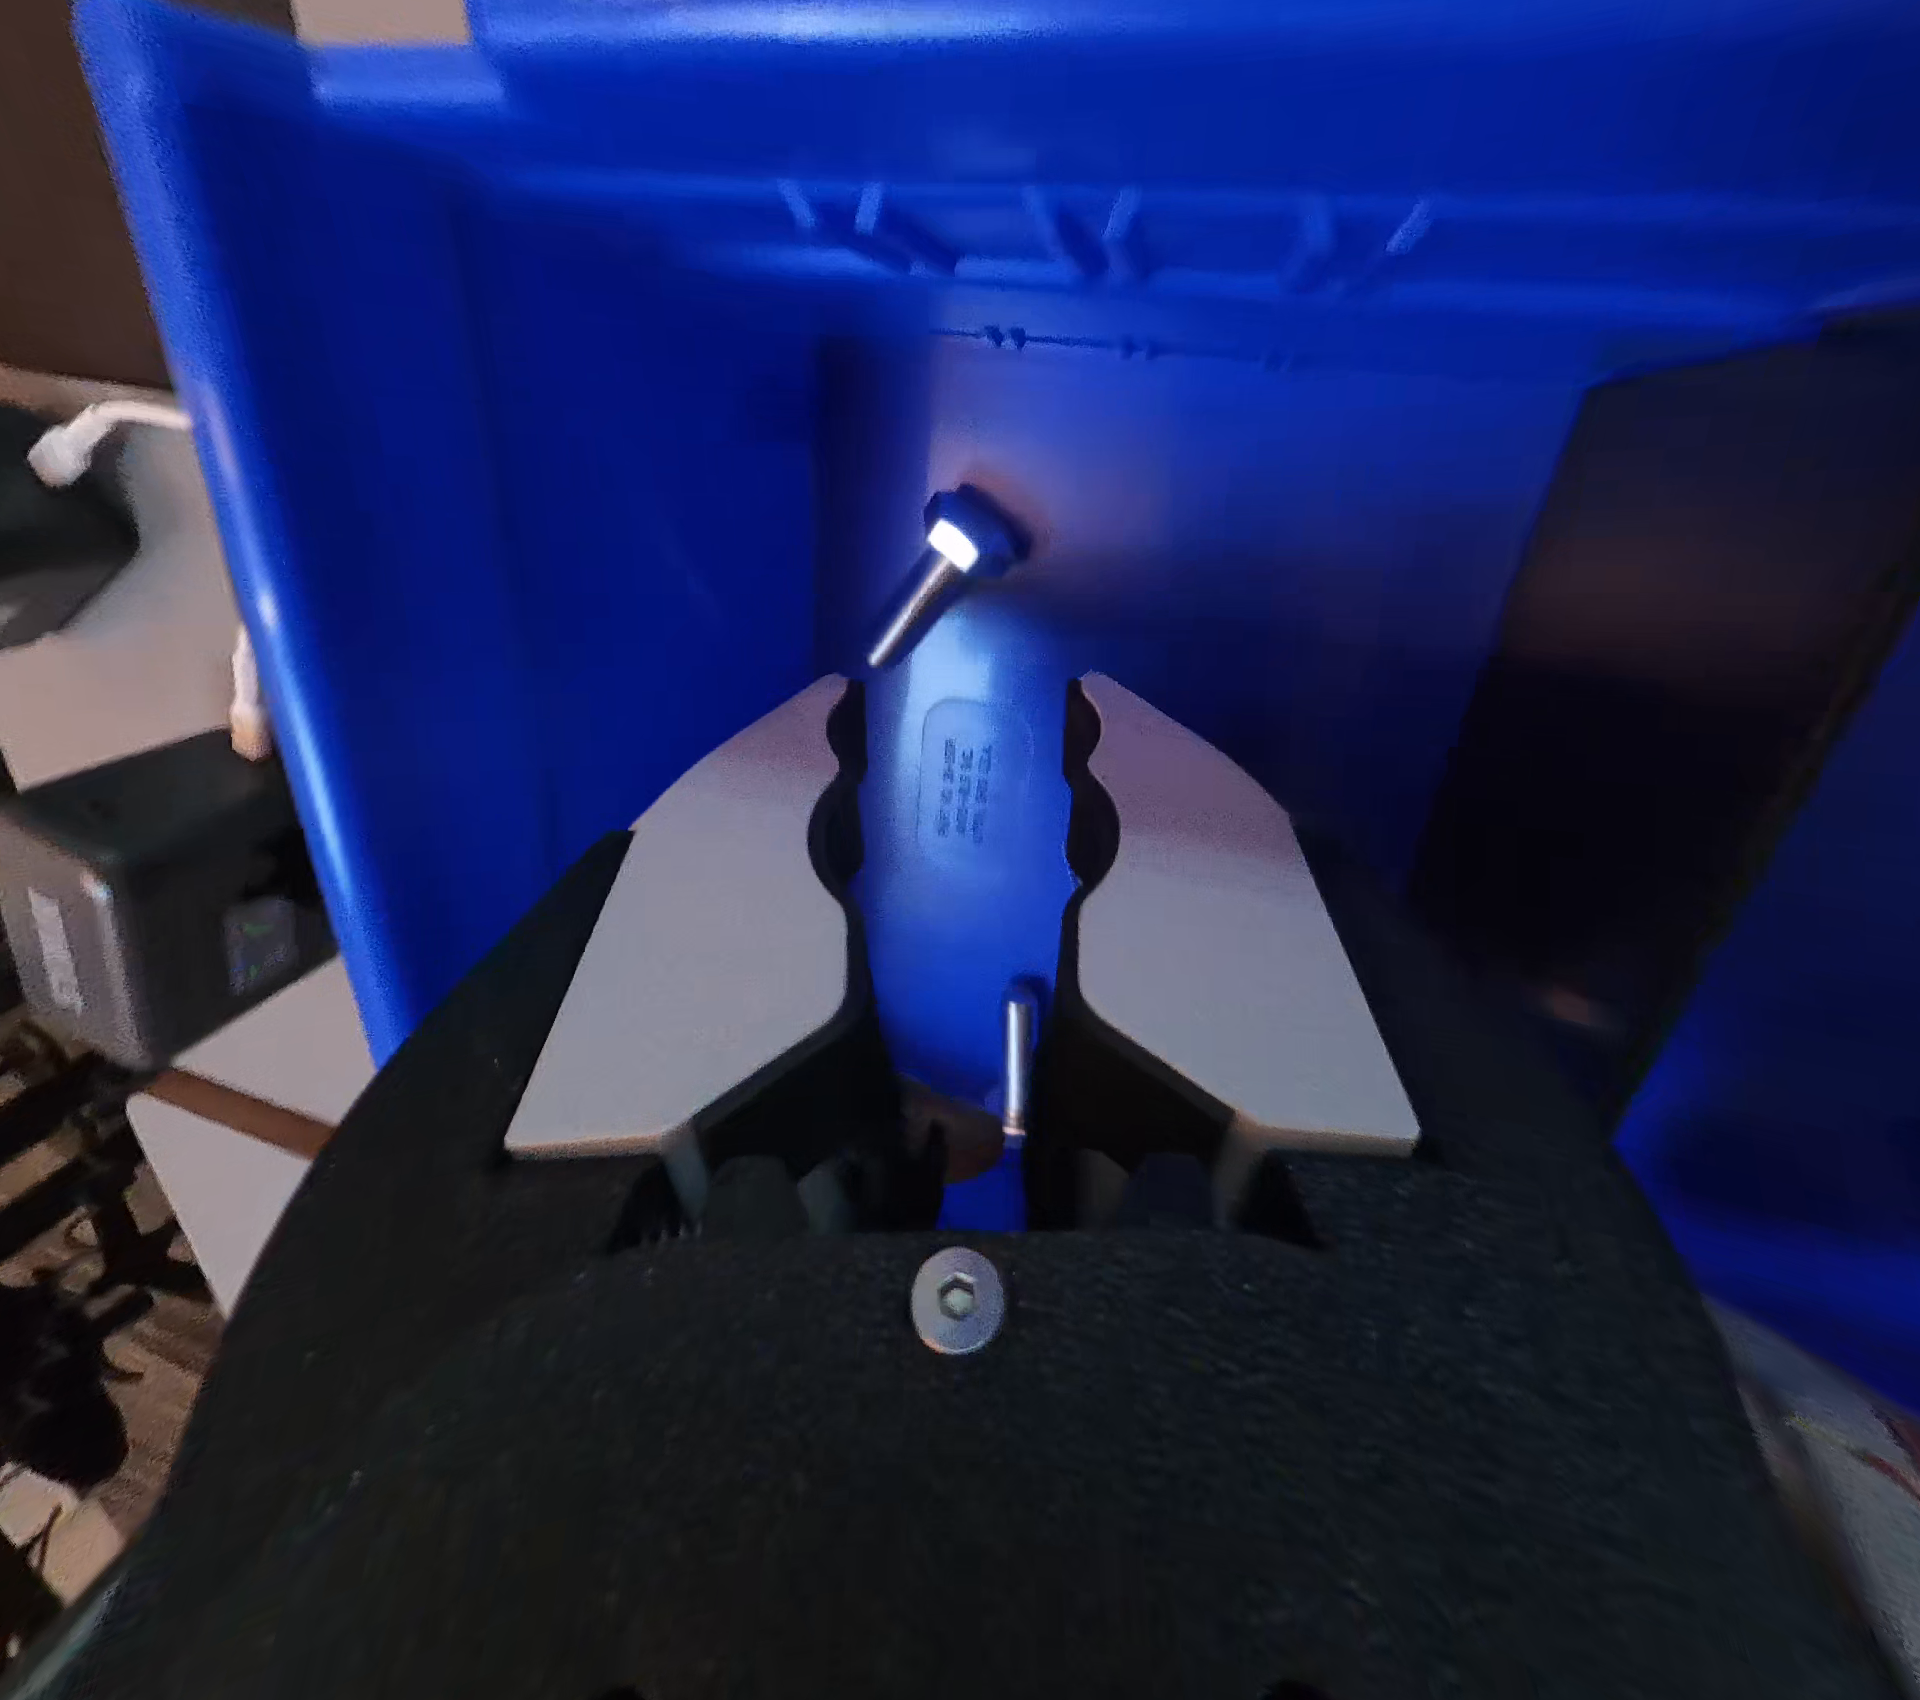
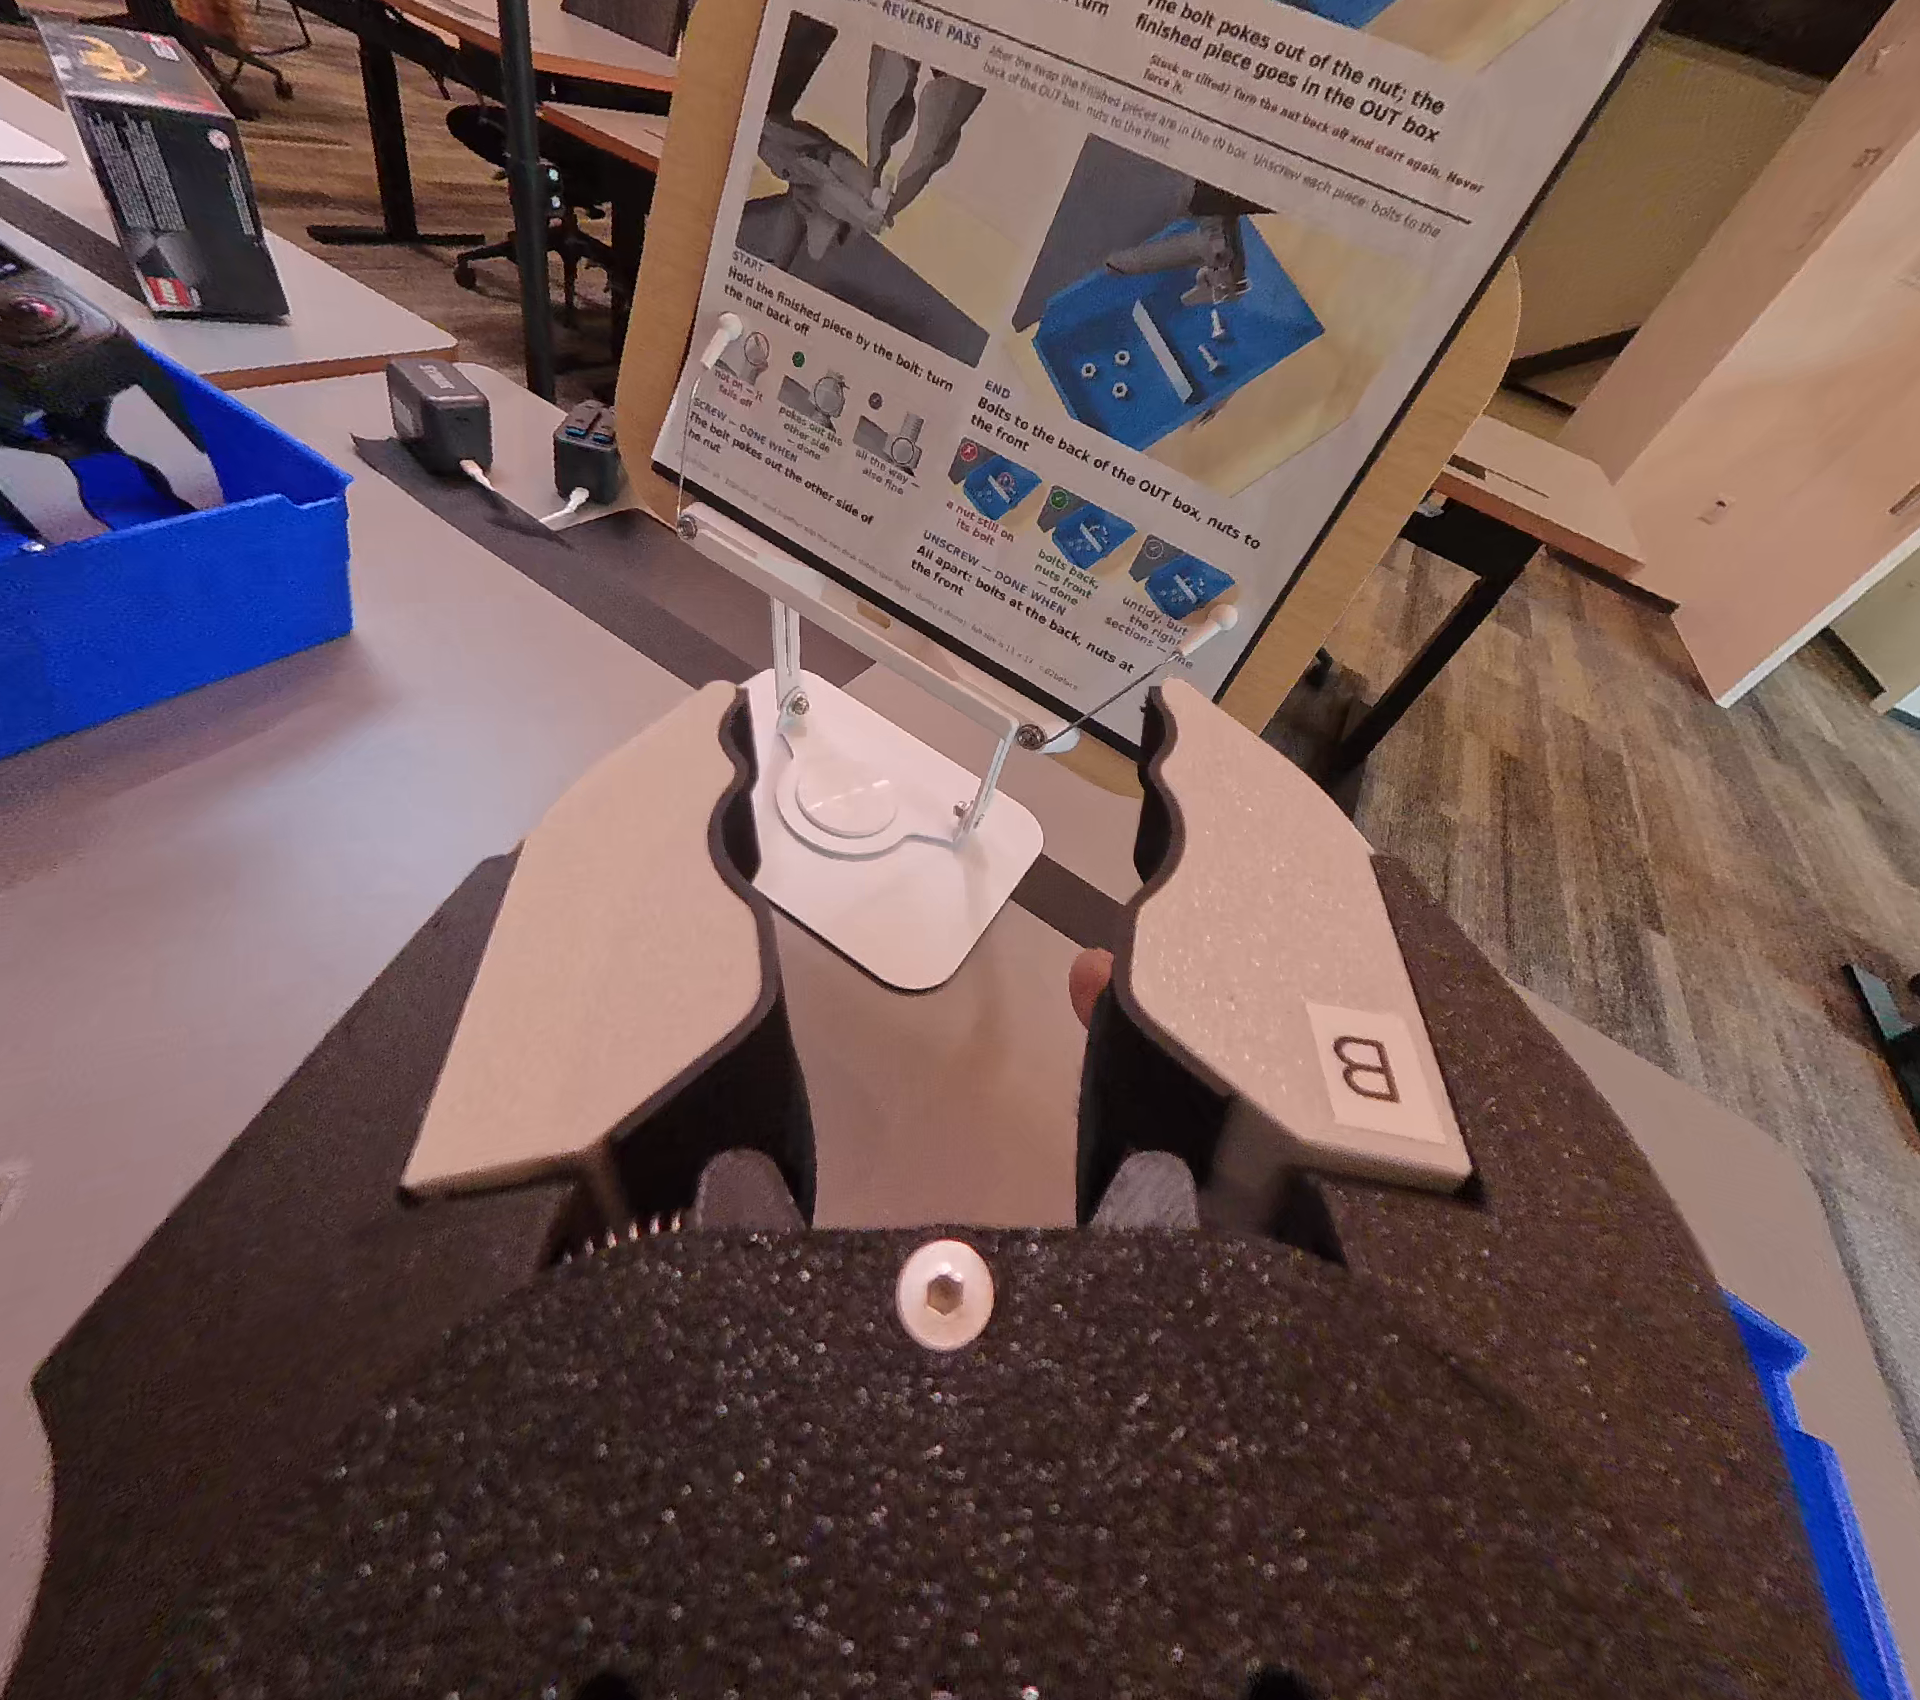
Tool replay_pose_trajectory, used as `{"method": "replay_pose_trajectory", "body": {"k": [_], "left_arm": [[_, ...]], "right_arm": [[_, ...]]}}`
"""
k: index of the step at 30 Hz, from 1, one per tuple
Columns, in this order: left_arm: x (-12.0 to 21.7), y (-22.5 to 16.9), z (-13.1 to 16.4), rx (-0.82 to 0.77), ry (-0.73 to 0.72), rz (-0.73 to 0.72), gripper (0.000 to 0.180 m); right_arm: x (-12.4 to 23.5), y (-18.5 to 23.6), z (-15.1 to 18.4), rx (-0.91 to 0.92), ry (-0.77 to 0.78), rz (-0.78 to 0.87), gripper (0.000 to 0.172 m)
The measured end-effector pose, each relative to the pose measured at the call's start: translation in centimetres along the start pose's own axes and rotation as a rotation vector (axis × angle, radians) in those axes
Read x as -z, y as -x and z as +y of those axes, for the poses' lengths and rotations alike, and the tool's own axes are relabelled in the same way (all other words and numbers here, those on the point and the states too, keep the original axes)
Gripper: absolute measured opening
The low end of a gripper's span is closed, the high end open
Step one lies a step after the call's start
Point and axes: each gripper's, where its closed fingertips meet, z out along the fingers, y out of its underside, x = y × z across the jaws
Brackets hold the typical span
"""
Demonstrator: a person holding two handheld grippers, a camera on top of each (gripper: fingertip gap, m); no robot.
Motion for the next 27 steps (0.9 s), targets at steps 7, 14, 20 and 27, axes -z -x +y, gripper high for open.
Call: {"method": "replay_pose_trajectory", "body": {"k": [7,14,20,27], "left_arm": [[-2.1,-0.3,-0.7,-0.078,0.014,0.124,0.034],[-2.2,-1.2,-0.7,-0.053,0.041,0.259,0.009],[-1.1,-1.6,-0.1,0.032,0.038,0.216,0.010],[6.7,-1.3,-2.1,0.205,-0.053,-0.058,0.009]], "right_arm": [[-0.8,0.8,0.6,0.041,0.045,0.003,0.071],[-1.3,1.0,1.0,0.053,0.066,0.003,0.071],[-1.0,1.0,0.7,0.050,0.050,-0.005,0.071],[-0.1,1.0,-0.3,0.035,0.012,-0.019,0.071]]}}
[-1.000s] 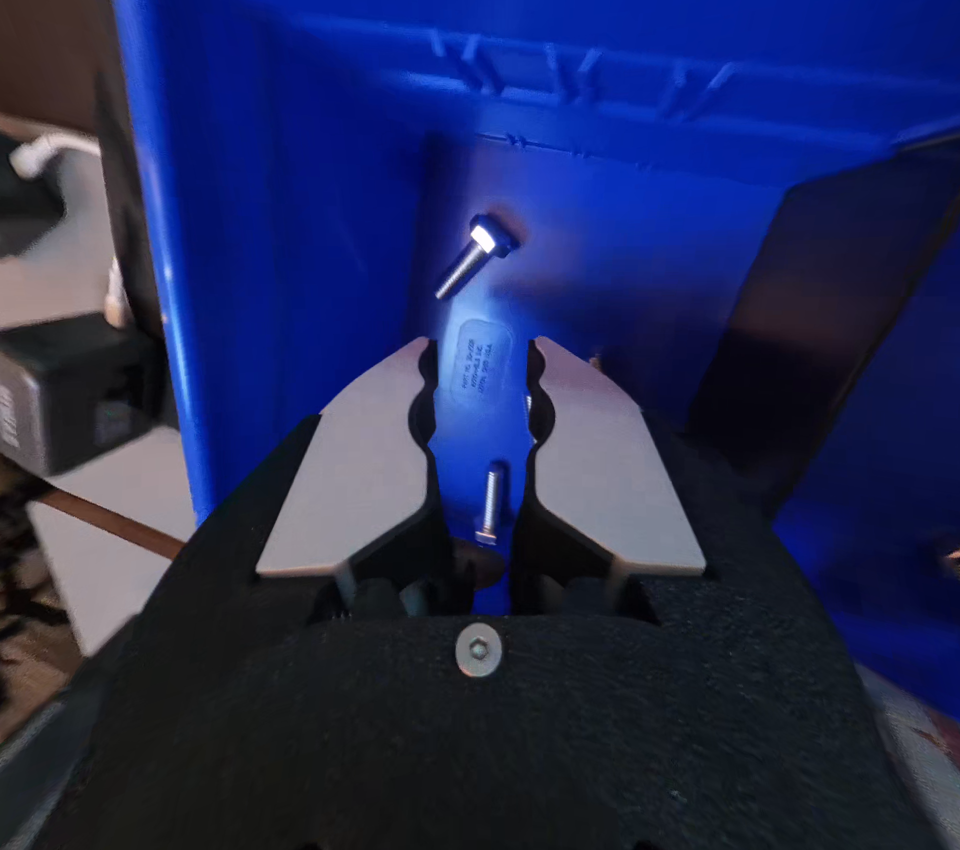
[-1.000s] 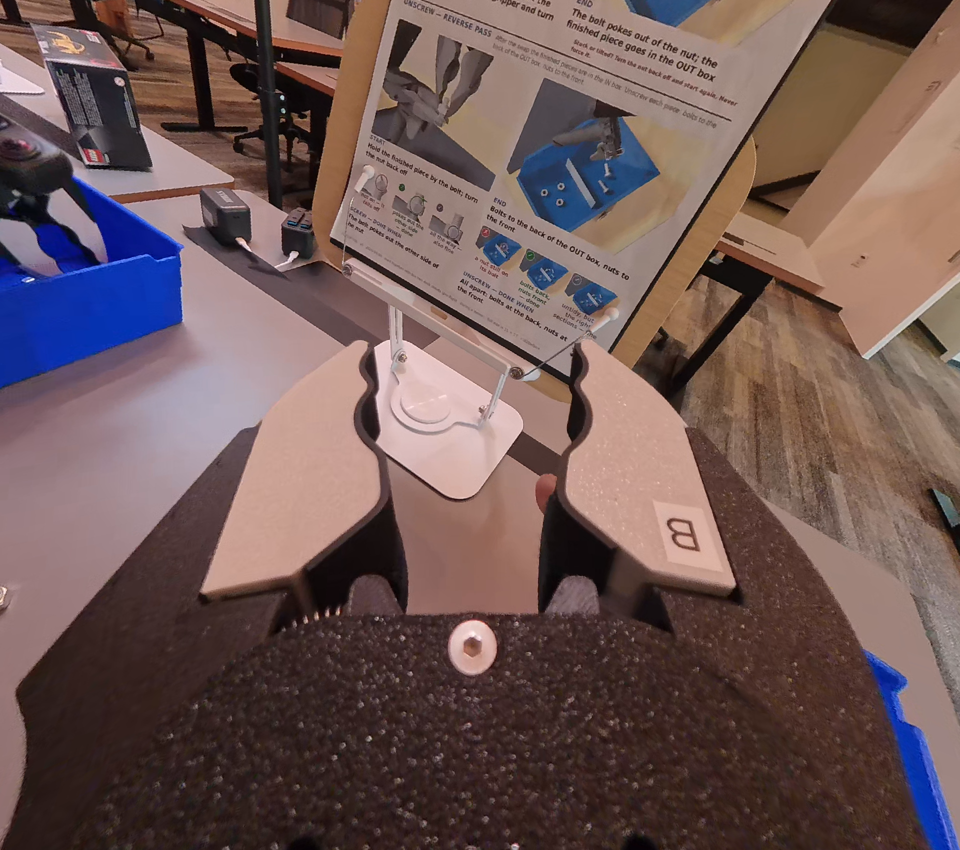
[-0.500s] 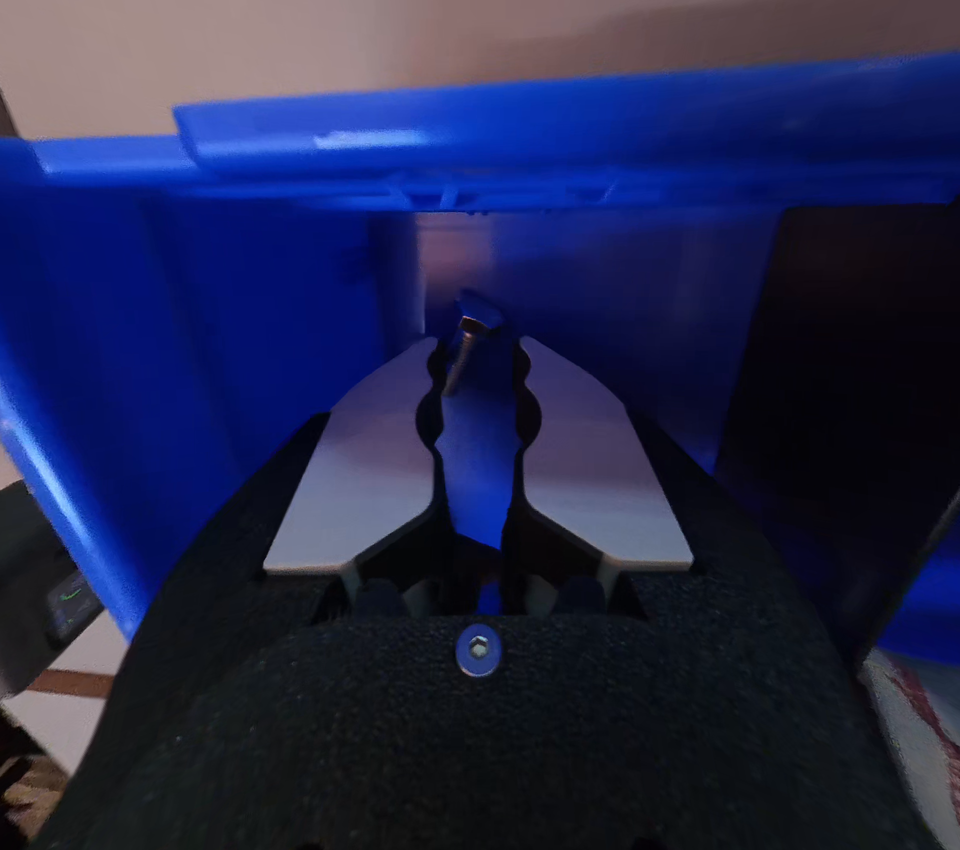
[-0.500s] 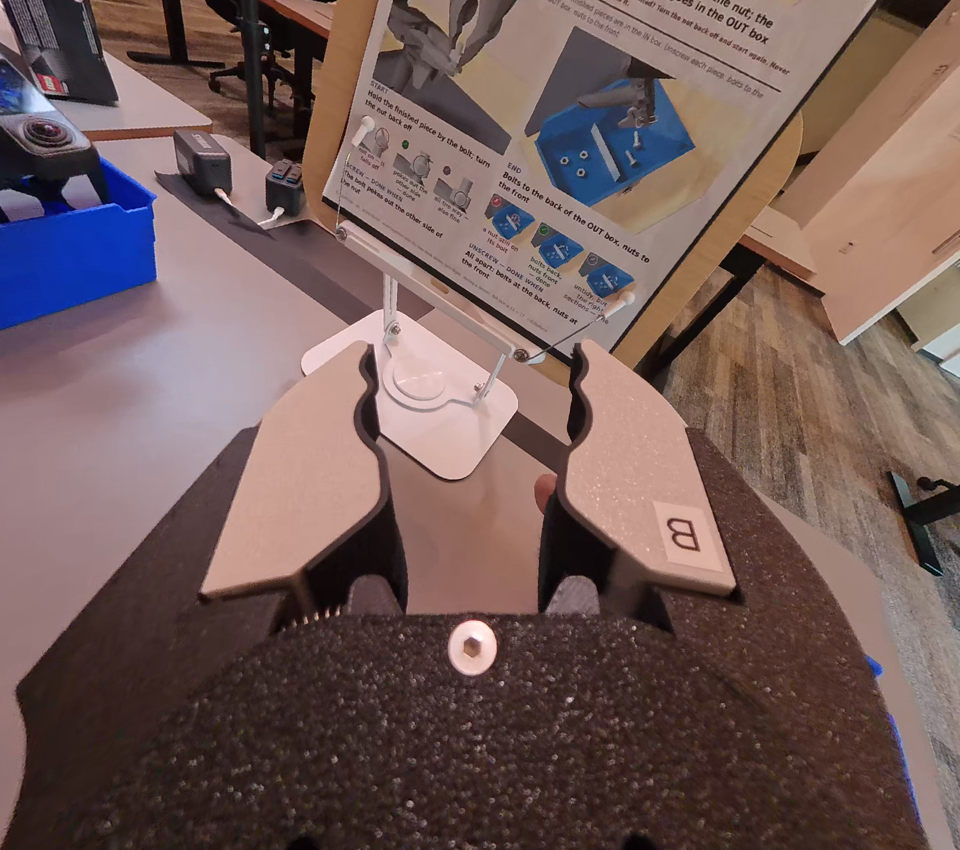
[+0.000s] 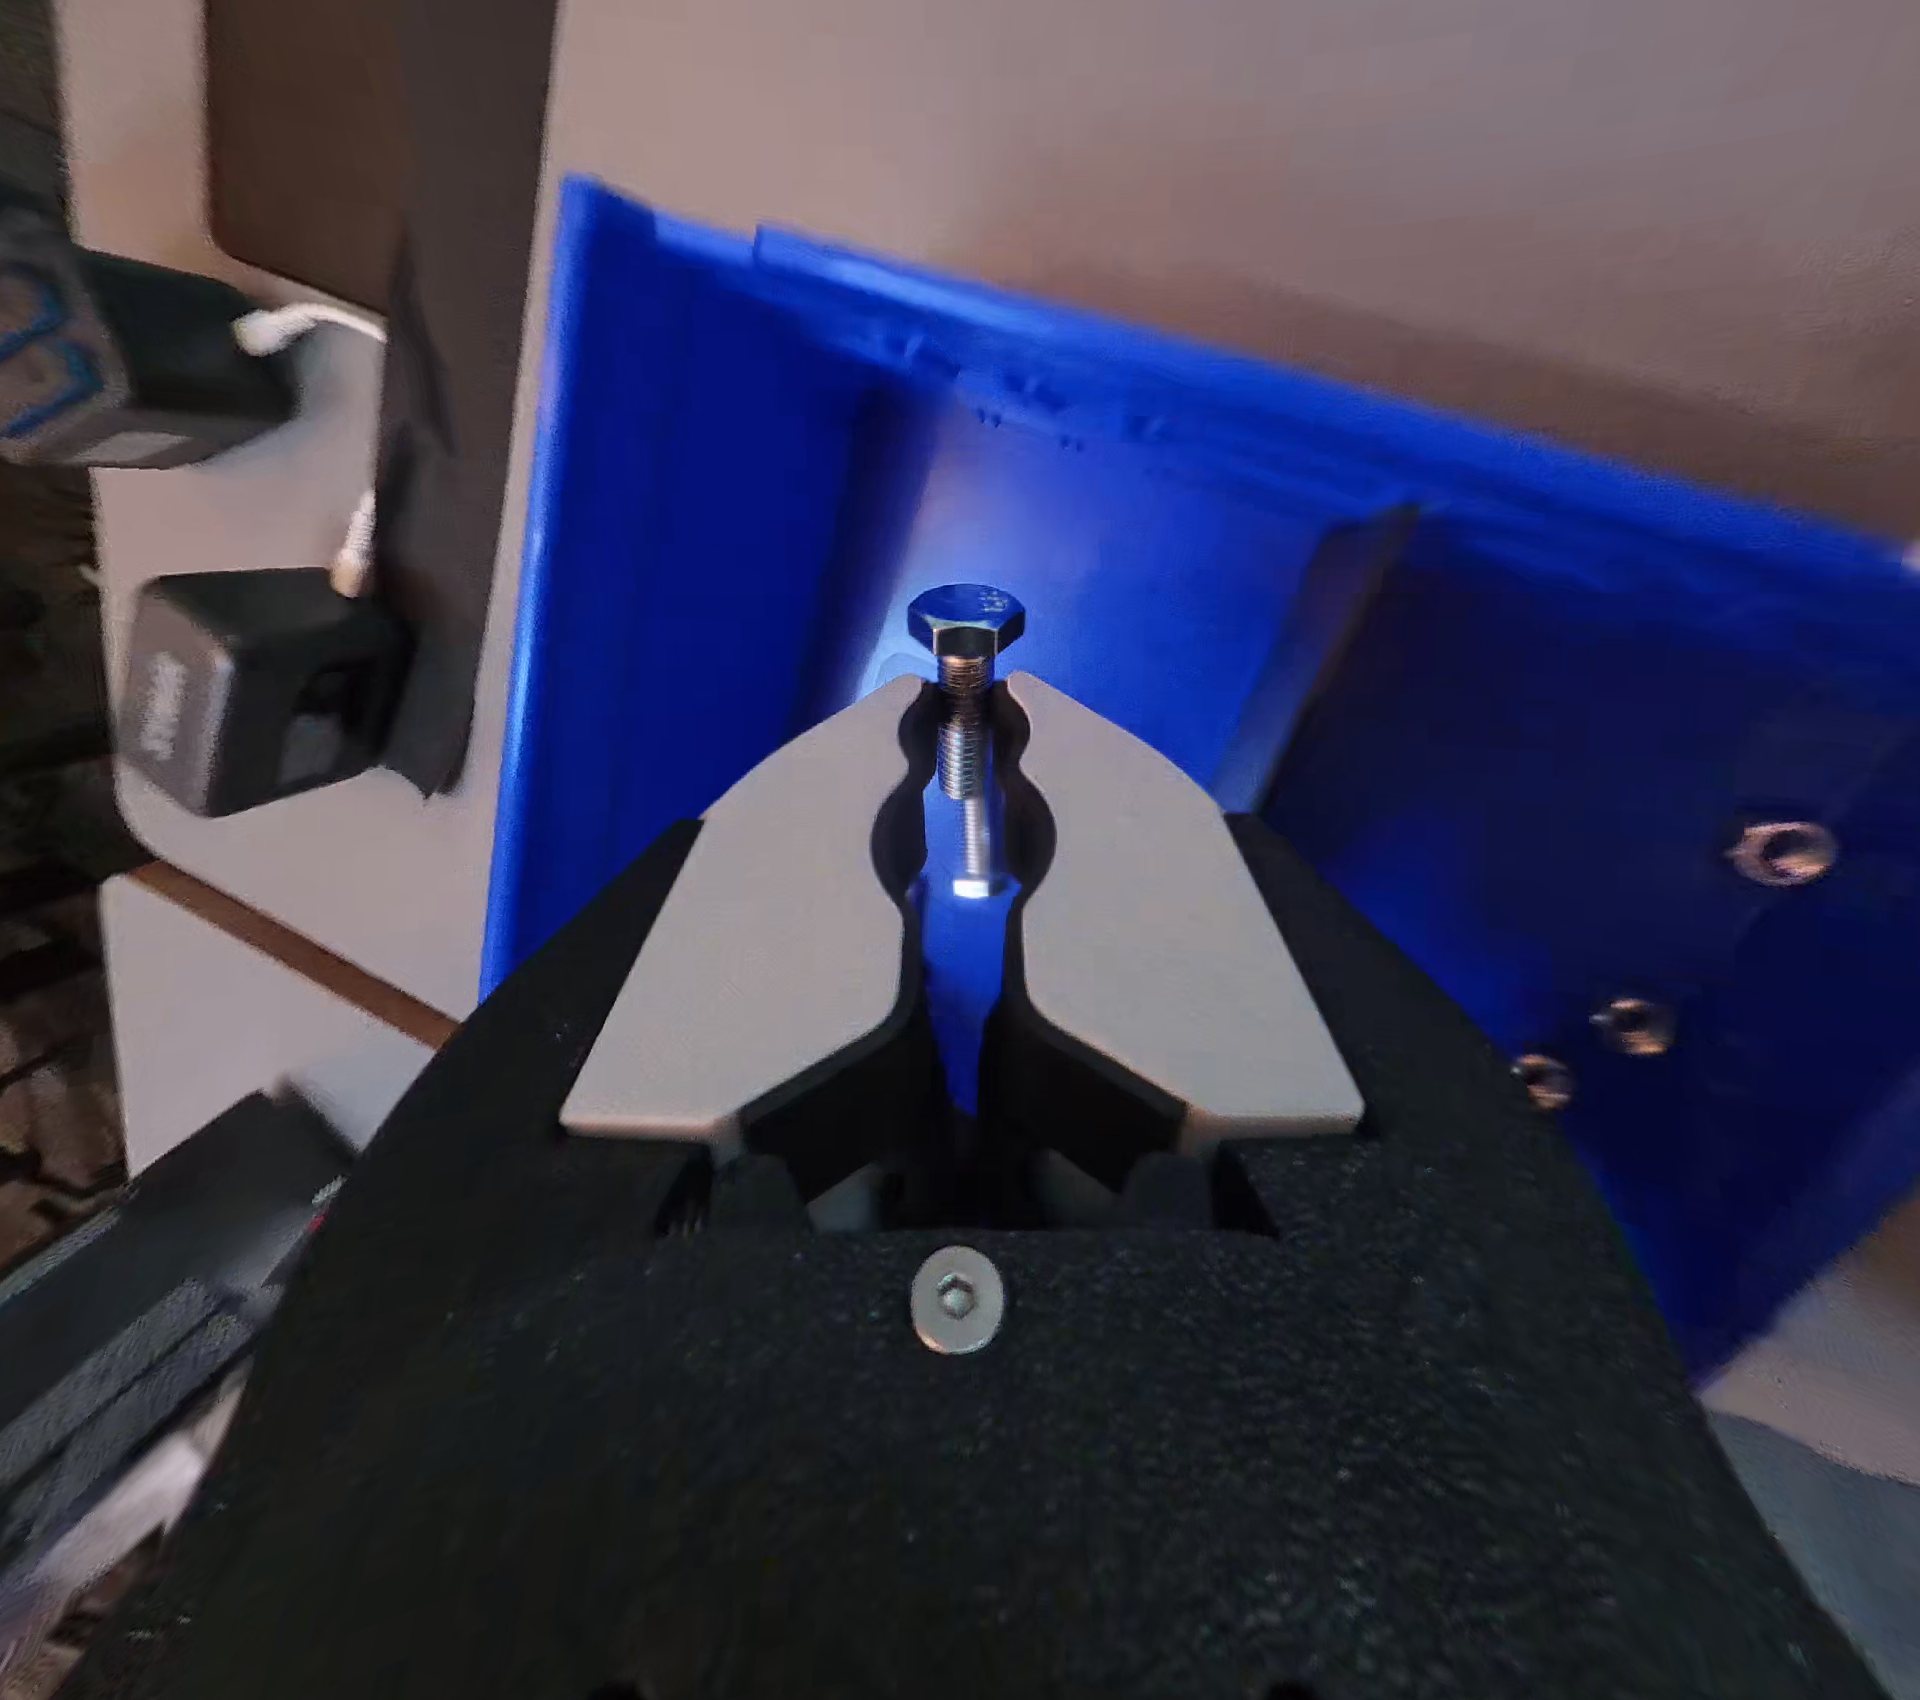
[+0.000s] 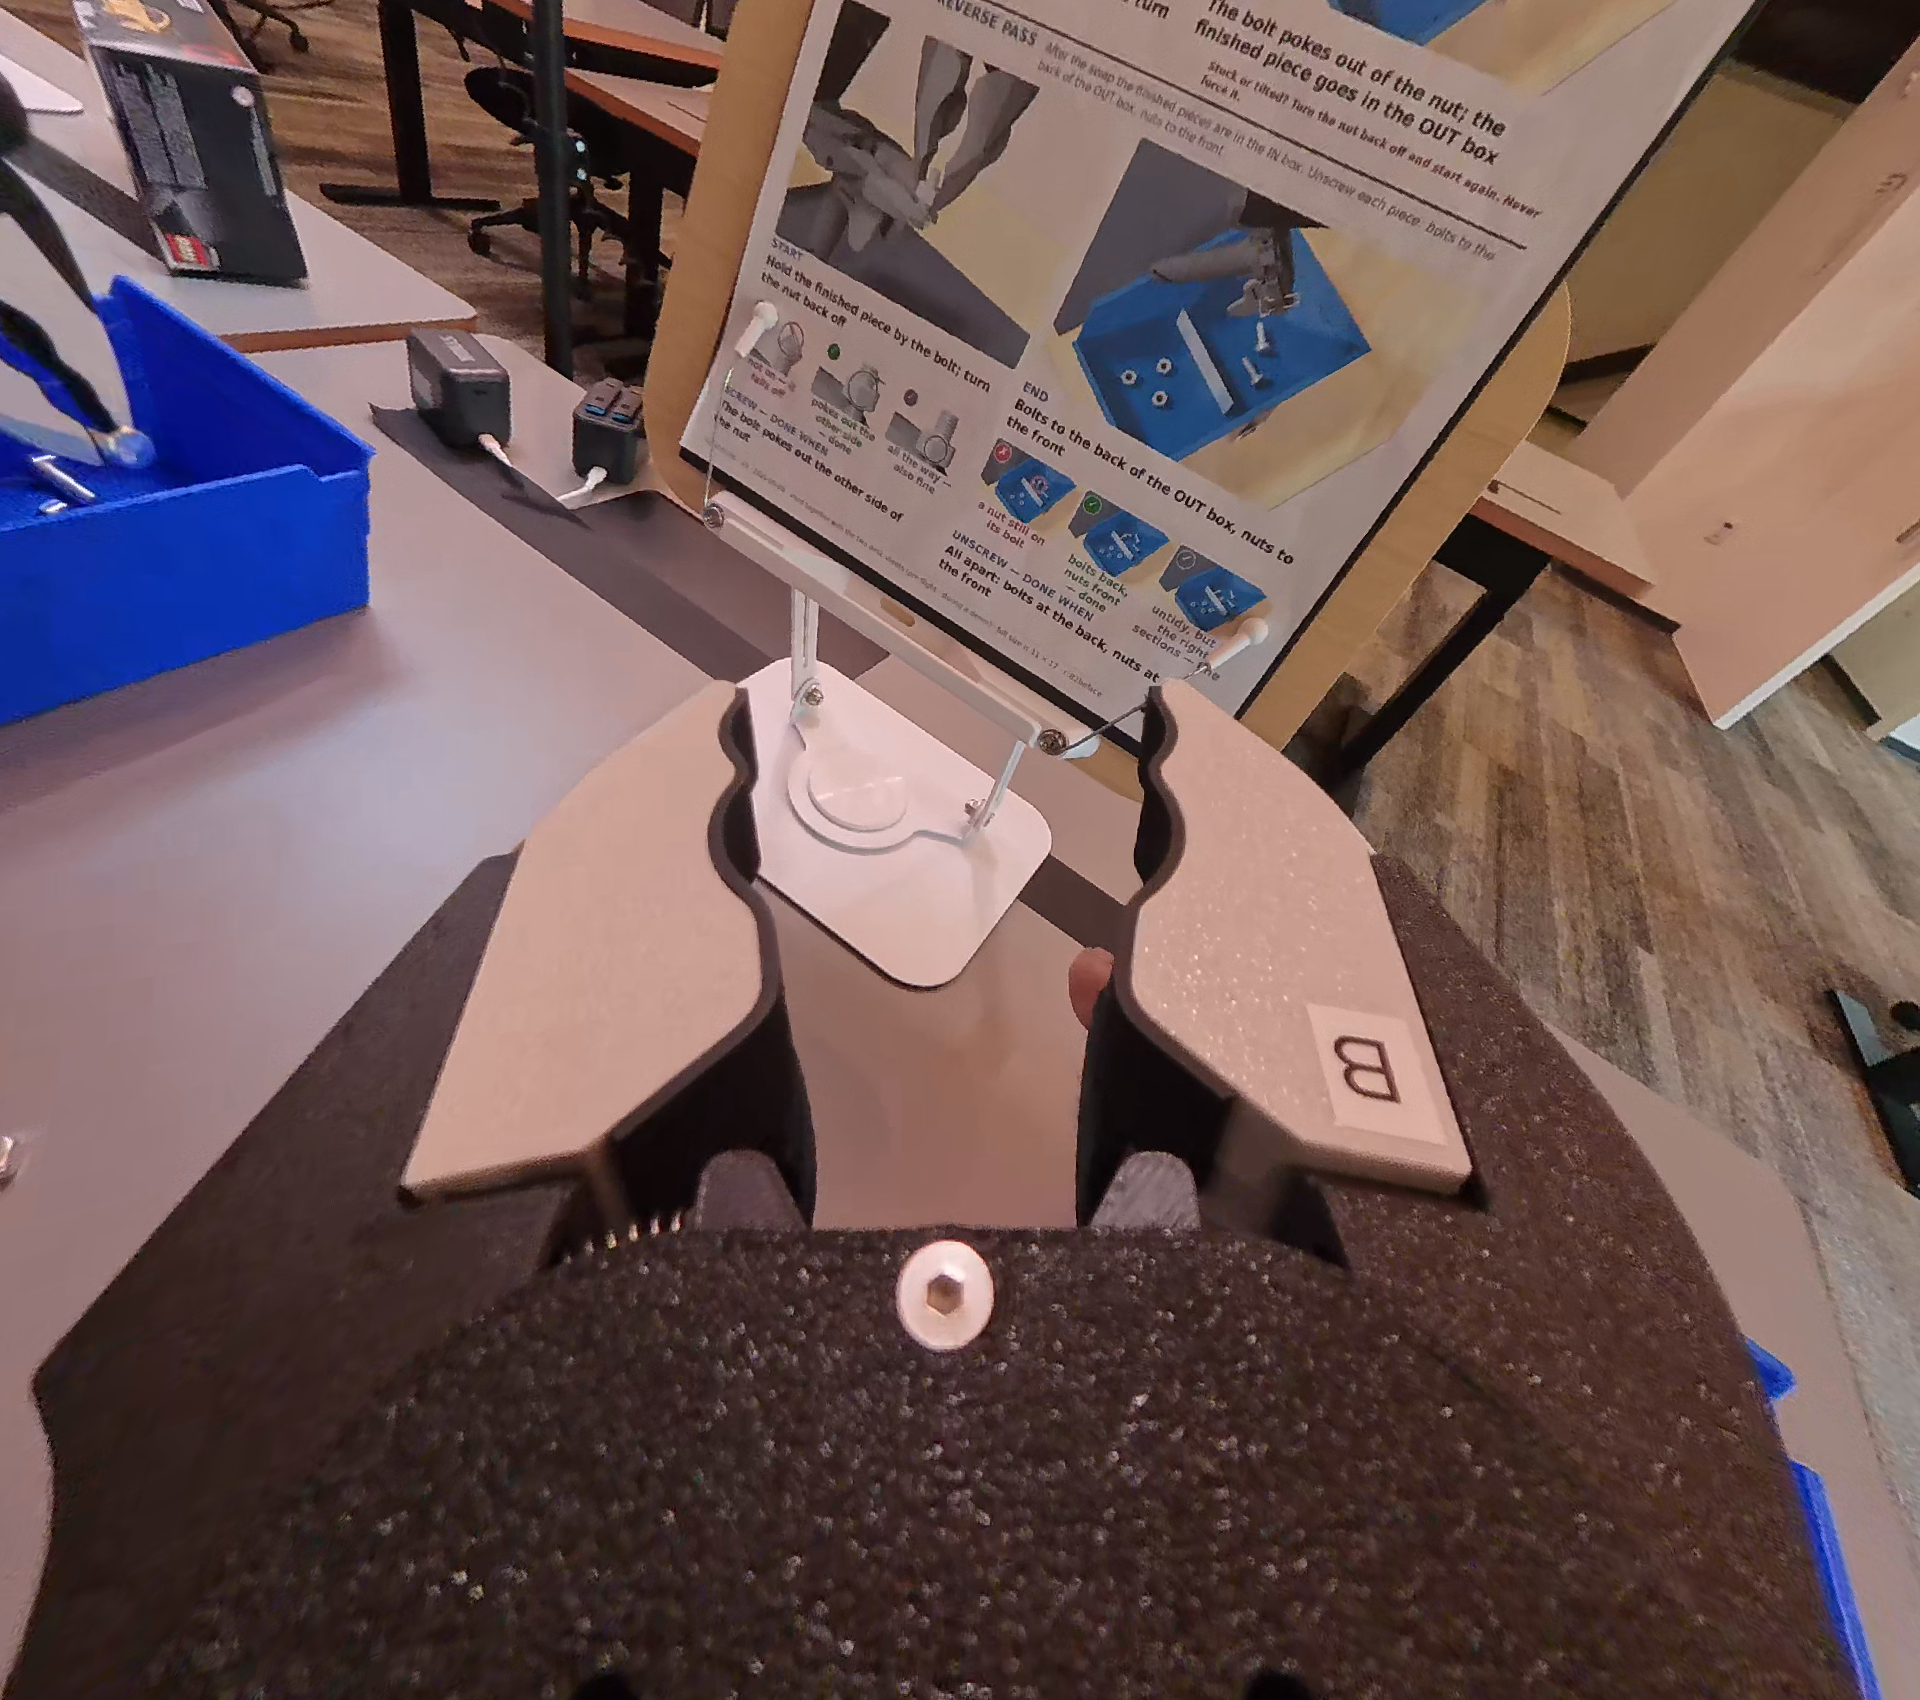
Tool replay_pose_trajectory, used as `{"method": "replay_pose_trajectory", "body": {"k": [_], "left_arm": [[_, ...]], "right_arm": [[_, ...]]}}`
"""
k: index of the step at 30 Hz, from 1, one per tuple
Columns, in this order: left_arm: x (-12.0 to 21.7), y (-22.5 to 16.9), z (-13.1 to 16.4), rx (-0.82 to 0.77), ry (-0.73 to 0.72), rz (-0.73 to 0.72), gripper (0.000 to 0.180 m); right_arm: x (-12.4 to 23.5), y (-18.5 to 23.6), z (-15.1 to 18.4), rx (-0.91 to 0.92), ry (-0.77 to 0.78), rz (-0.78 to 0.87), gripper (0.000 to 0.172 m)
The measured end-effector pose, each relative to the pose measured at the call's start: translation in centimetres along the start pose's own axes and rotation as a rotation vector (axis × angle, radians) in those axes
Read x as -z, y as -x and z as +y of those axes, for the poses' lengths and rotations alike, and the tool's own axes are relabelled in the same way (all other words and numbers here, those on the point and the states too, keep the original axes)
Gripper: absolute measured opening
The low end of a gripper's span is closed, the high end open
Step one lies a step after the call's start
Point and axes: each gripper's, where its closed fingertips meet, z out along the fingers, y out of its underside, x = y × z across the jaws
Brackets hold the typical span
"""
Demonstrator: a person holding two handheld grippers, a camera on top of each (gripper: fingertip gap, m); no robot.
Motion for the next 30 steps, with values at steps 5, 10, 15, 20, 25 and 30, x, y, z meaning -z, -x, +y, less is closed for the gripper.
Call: {"method": "replay_pose_trajectory", "body": {"k": [5,10,15,20,25,30], "left_arm": [[5.2,-5.4,-6.6,-0.044,-0.103,-0.015,0.009],[5.4,-13.0,-13.3,-0.153,-0.119,0.059,0.009],[1.1,-20.7,-18.6,-0.228,-0.130,0.181,0.009],[-3.6,-25.7,-20.6,-0.334,-0.087,0.272,0.009],[-5.6,-27.8,-21.7,-0.504,-0.033,0.314,0.009],[-6.4,-28.9,-22.9,-0.598,-0.020,0.344,0.009]], "right_arm": [[0.7,0.6,-0.4,0.000,-0.009,-0.043,0.070],[1.5,1.5,-0.5,0.018,0.004,-0.107,0.070],[2.3,2.1,0.1,0.048,0.040,-0.165,0.070],[3.1,2.0,1.1,0.064,0.080,-0.207,0.070],[3.7,1.7,1.4,0.064,0.086,-0.218,0.070],[4.2,1.3,1.7,0.061,0.090,-0.217,0.070]]}}
